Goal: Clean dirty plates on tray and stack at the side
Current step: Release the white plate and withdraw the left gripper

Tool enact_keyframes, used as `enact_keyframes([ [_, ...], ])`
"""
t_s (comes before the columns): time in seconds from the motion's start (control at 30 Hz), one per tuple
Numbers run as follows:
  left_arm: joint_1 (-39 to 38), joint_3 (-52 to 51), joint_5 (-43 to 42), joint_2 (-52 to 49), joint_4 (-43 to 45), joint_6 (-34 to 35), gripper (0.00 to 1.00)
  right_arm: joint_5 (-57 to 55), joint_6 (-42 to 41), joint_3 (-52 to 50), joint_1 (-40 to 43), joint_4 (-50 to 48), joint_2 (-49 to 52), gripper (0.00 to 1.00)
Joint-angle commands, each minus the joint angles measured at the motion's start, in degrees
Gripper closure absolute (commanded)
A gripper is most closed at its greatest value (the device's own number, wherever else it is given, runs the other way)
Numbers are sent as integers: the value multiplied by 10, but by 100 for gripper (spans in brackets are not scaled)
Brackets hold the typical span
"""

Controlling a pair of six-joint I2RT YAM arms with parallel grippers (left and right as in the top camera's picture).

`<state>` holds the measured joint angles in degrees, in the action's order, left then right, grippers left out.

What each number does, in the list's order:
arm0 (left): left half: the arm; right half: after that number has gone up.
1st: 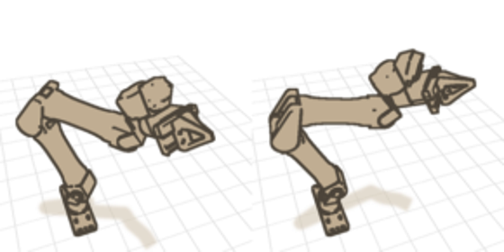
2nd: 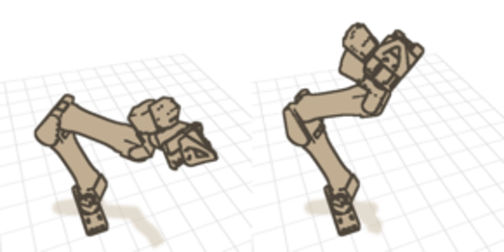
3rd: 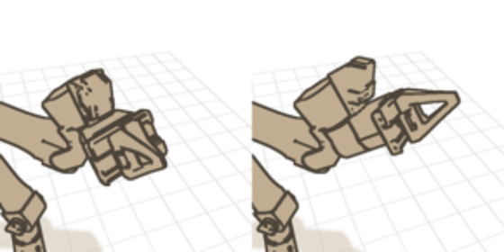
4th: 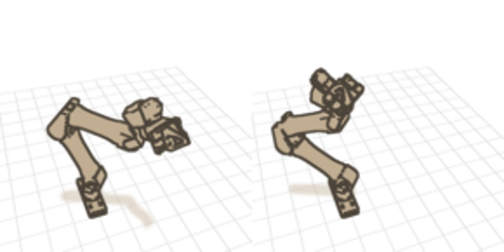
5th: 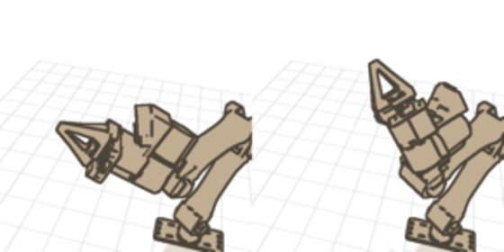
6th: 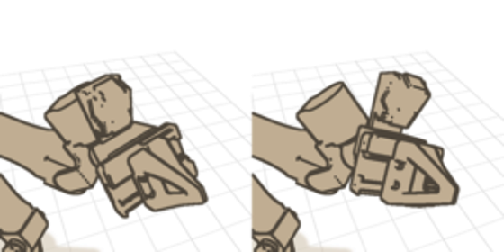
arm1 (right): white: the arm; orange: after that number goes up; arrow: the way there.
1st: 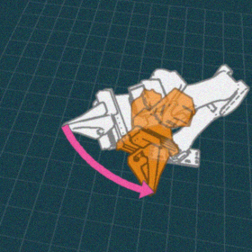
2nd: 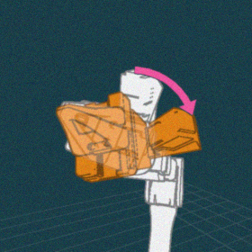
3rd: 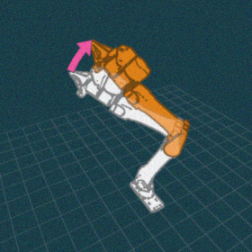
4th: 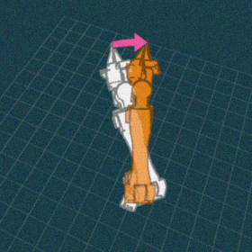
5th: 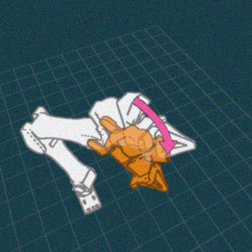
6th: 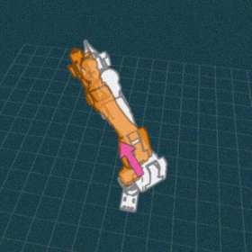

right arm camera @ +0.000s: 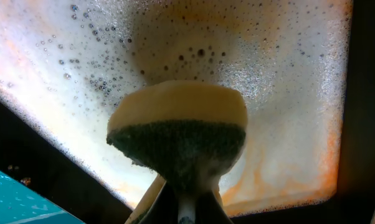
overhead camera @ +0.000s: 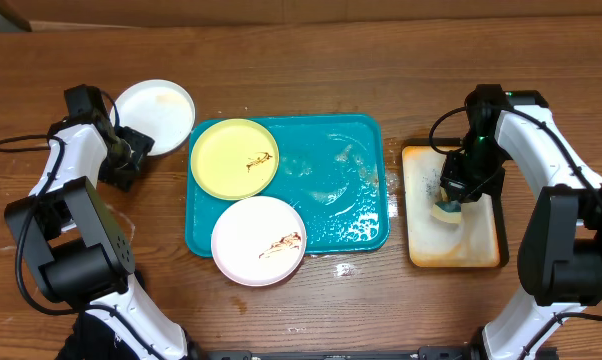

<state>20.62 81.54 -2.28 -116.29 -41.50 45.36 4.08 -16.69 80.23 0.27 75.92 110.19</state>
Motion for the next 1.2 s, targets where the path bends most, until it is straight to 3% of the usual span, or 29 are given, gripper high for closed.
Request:
enact_keyframes([
  [0.0, -3, 12, 6, -14, 2, 12, 34, -1, 5, -1, -2, 0, -11, 96],
  [0.23, -3, 12, -27, -45, 14, 5, 33, 0, 7, -1, -2, 7, -11, 96],
  [0.3, -4, 12, -30, -54, 15, 4, 37, 2, 17, -1, -2, 9, -11, 96],
  [0.33, -4, 12, -34, -59, 15, -1, 47, 1, 18, -1, -2, 10, -11, 96],
  [0.4, -4, 12, -40, -62, 10, -4, 92, 1, 17, -1, -2, 9, -11, 96],
  [0.43, -4, 12, -40, -62, 7, -4, 96, 1, 17, -1, -2, 9, -11, 96],
  [0.77, 18, 12, 19, -44, -54, -17, 96, 1, 20, -1, -2, 9, -11, 96],
  [1.17, 162, 12, -5, -39, -118, -18, 96, 2, 20, -1, -2, 7, -11, 96],
])
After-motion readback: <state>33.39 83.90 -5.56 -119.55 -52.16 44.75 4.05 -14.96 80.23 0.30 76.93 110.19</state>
